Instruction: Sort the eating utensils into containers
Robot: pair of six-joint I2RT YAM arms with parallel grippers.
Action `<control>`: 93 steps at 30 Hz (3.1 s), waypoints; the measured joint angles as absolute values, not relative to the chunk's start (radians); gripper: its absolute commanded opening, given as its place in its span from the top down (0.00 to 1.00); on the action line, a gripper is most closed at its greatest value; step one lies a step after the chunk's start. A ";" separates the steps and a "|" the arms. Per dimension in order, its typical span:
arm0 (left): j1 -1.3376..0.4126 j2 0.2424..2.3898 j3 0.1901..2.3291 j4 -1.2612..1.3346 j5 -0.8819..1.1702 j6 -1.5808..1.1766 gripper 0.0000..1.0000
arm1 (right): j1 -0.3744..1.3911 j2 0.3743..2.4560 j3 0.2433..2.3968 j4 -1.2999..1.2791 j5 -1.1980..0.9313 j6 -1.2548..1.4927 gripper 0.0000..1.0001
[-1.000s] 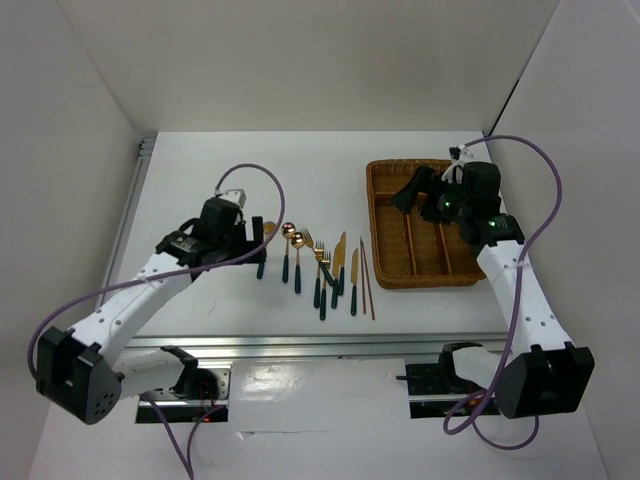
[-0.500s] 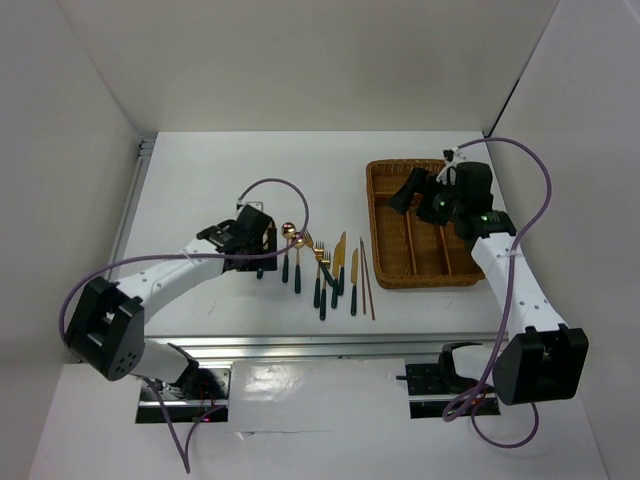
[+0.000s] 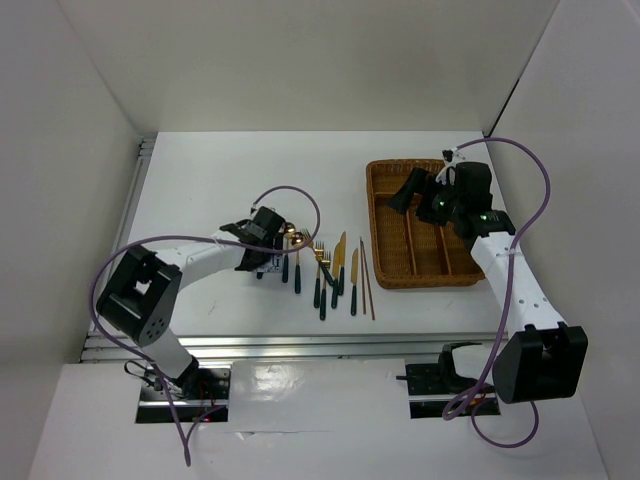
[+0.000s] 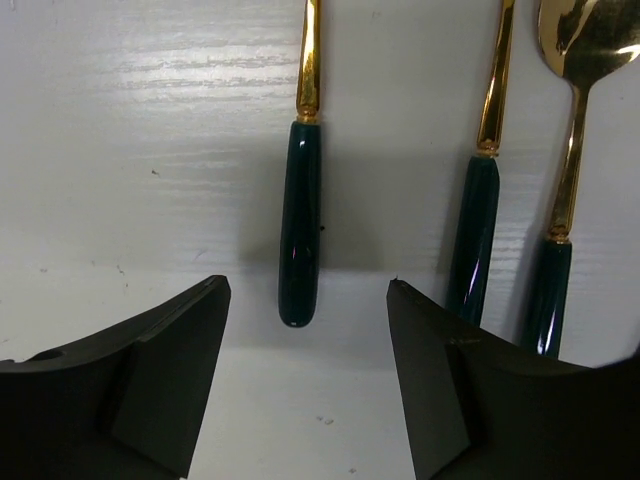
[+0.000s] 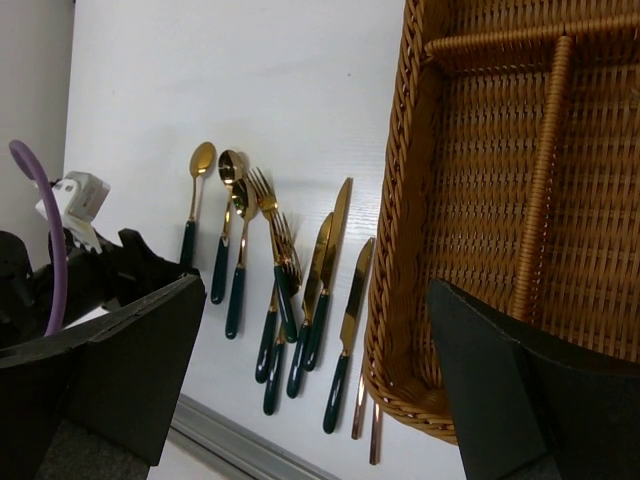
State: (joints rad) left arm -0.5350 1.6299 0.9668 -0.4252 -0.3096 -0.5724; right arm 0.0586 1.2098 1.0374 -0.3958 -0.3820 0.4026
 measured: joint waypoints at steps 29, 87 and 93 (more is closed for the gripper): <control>-0.446 1.785 1.078 -0.324 -0.205 -0.485 0.70 | 0.059 1.192 1.037 -0.393 -0.403 0.403 0.00; -0.480 1.370 1.118 -0.260 0.050 -0.890 1.00 | 0.781 1.592 1.174 -0.104 -0.044 0.501 0.47; -0.478 1.370 1.116 -0.253 0.045 -0.890 0.99 | 0.810 1.633 1.222 -0.117 -0.022 0.495 0.89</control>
State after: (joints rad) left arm -0.4782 1.3697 1.1160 -0.2527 0.0452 -0.8902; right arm 0.8097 1.6333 1.2217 -0.1165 -0.0216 0.4946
